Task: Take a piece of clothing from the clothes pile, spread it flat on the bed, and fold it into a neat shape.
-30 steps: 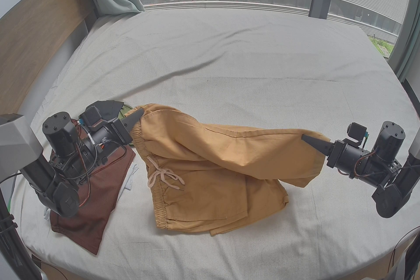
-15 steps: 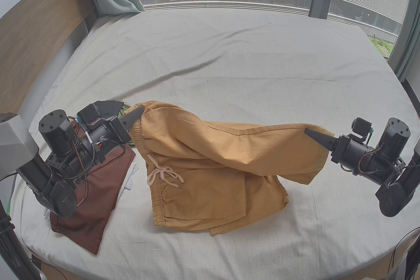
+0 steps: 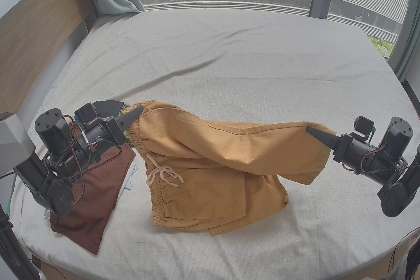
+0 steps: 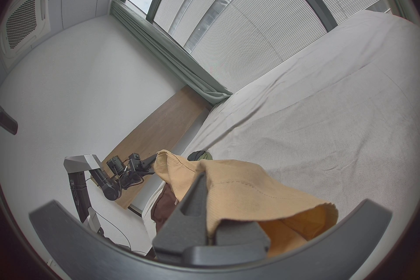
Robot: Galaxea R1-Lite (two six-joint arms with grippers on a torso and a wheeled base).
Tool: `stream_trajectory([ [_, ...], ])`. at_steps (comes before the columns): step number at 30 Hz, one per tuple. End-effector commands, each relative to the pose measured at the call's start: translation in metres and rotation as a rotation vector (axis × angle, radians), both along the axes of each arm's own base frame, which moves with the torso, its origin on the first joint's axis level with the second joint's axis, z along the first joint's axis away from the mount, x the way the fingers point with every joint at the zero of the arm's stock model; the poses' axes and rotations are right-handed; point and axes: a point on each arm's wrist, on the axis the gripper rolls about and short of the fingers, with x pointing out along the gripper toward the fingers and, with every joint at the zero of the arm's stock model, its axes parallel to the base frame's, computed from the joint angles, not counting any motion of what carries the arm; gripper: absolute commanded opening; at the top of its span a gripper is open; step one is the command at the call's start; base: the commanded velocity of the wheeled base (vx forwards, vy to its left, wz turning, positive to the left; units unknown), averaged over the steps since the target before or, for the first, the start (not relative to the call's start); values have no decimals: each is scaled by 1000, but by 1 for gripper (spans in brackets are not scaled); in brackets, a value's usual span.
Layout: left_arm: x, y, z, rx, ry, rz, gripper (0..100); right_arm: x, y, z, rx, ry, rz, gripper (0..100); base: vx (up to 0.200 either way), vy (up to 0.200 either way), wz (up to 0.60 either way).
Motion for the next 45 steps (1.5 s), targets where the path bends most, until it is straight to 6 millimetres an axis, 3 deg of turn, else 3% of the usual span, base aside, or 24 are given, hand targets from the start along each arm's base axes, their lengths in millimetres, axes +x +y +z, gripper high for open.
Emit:
stream_trajectory([
  [1, 1, 6, -1, 23, -12, -6, 0, -1, -1, 2, 1, -10, -2, 0, 0, 0, 0],
  [45, 3, 21, -6, 110, -57, -25, 0, 5, -24, 19, 40, -54, -87, 0, 0, 0, 0],
])
